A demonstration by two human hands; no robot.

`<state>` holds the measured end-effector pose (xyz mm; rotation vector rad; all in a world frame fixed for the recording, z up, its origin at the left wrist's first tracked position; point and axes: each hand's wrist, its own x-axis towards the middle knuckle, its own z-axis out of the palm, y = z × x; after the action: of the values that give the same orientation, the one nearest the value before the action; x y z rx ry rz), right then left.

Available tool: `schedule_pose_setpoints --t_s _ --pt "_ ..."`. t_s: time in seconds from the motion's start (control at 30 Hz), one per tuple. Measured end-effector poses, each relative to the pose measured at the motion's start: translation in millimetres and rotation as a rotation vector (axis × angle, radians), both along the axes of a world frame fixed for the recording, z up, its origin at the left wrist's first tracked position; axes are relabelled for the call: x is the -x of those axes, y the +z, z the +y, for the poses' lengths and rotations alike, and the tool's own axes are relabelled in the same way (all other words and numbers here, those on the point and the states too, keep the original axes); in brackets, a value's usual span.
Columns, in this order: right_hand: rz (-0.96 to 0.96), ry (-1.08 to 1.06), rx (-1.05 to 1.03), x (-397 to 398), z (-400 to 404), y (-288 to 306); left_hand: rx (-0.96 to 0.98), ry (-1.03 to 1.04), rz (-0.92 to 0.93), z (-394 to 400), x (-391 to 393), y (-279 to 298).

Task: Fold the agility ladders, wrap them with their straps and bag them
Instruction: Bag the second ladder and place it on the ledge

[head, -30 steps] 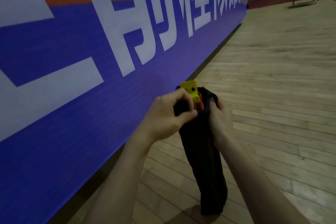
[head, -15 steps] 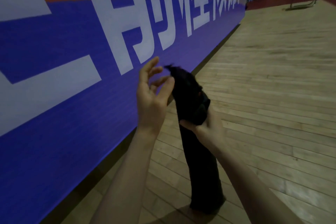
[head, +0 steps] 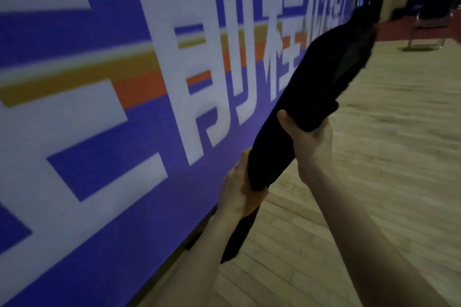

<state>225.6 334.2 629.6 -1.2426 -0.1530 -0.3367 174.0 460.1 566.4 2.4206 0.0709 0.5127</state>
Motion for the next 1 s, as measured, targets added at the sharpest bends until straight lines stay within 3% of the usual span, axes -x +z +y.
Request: schedule_pose_setpoints --t_s 0.2,0.37,0.57,0.77,1.0 --pt "0.115 0.124 0.159 26 30 140 -0.067 -0.011 -0.083 17 17 186" --pt "0.117 0.277 -0.082 54 60 288 -0.363 0.02 -0.2 46 42 352" --pt "0.122 0.37 -0.293 85 81 465 -0.716 0.242 -0.477 76 89 529" --pt "0.158 0.439 -0.448 112 90 603 -0.951 0.409 -0.483 101 135 659" --pt "0.079 0.615 -0.474 113 101 696 -1.097 0.586 -0.523 132 168 758"
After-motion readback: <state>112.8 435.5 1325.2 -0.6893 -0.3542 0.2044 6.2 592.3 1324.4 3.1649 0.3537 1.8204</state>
